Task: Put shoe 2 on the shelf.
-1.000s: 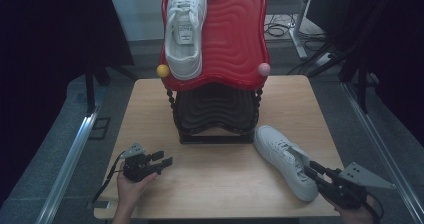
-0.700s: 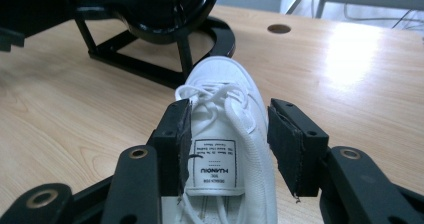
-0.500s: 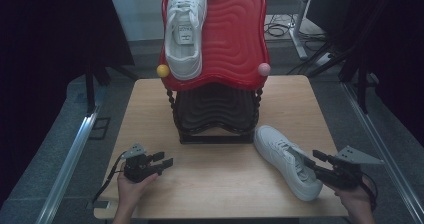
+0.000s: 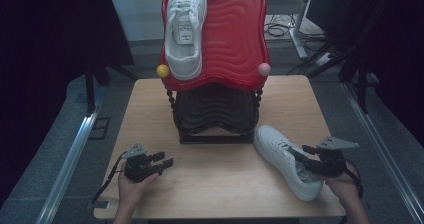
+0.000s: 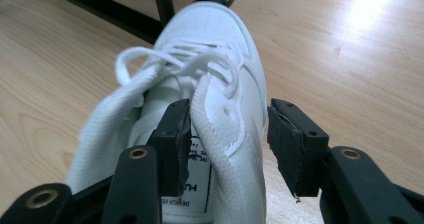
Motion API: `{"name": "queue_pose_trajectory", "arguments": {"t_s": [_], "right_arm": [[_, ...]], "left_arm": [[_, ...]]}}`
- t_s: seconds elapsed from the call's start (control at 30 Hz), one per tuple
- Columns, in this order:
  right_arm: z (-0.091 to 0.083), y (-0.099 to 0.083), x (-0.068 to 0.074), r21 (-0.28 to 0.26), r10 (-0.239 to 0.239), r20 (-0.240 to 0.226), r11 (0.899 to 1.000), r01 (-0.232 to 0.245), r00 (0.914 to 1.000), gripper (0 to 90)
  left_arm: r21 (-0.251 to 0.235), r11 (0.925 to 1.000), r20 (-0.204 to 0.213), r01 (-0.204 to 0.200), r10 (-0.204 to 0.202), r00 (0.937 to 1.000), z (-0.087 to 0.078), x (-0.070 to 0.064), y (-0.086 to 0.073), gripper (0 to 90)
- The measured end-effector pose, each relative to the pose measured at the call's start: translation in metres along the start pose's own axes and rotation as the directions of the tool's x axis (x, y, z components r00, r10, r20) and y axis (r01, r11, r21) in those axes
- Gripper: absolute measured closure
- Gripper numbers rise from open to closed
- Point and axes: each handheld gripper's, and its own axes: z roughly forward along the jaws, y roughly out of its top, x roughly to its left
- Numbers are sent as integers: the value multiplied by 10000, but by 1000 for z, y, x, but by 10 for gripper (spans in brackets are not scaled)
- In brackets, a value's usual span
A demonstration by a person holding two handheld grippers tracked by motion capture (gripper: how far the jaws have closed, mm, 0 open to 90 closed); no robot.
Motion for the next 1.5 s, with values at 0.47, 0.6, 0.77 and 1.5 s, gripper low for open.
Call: {"name": "queue_pose_trajectory", "arguments": {"t_s": [0.47, 0.6, 0.77, 1.5], "right_arm": [[5, -5, -3, -98, 522, 447, 9986, -518, 9976, 823], [3, -11, -5, -697, 1148, 163, 9911, -1134, 9933, 824], [-1, -17, -8, -1255, 1597, -41, 9793, -1590, 9872, 827], [-28, -18, -15, -4554, 4348, -1679, 7618, -4608, 8847, 826]], "left_arm": [[-6, 10000, -18, 8, -8, 10000, 0, 0, 0, 470], [7, 10000, -28, 5, -5, 10000, 0, 0, 0, 470], [55, 10000, -32, -4, 4, 10000, 2, 0, 0, 469], [-97, 10000, -85, -17, 16, 10000, 0, -1, -1, 471]]}}
